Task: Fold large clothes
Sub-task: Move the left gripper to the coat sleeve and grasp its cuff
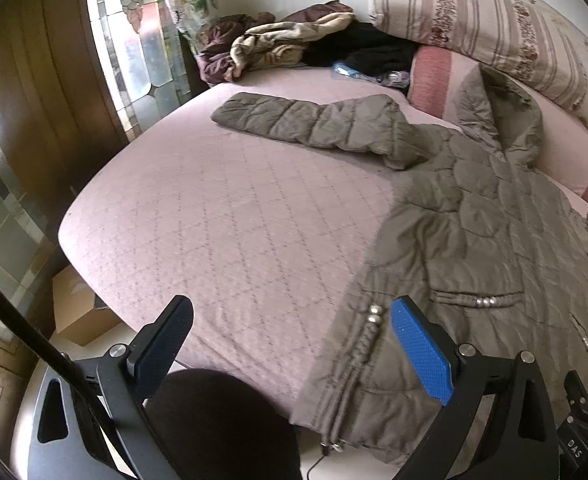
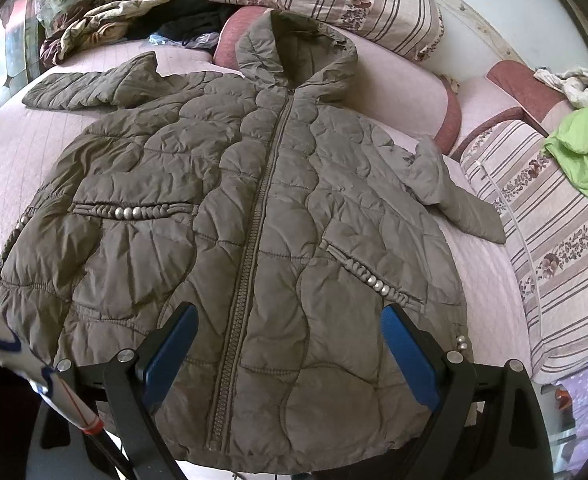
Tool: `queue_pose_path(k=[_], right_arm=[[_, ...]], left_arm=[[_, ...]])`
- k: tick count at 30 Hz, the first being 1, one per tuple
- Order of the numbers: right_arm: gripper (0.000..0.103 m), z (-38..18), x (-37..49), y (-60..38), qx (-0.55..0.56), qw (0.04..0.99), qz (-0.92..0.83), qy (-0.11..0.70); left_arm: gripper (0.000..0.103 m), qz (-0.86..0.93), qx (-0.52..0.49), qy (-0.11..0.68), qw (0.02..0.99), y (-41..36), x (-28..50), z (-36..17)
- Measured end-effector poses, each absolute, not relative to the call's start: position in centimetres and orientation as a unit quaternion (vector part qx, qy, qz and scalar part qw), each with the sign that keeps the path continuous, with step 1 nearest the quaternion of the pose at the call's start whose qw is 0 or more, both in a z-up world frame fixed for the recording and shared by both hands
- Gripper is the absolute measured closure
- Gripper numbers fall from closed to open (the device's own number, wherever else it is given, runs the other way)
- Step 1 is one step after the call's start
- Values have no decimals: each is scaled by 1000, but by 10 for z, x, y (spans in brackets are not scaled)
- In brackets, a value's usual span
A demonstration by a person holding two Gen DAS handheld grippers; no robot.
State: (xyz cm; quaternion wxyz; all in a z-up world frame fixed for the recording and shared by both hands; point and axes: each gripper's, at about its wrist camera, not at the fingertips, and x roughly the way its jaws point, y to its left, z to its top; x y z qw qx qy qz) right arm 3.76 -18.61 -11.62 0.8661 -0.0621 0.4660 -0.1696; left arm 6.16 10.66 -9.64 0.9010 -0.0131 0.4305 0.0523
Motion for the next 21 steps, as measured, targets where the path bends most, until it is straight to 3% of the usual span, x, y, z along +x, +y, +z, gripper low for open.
queue_pose_path(k=[21], right_arm=[[8, -118, 44, -194, -50, 864, -169, 472]], left_arm=[[4, 124, 21, 387, 913, 148, 84, -67]])
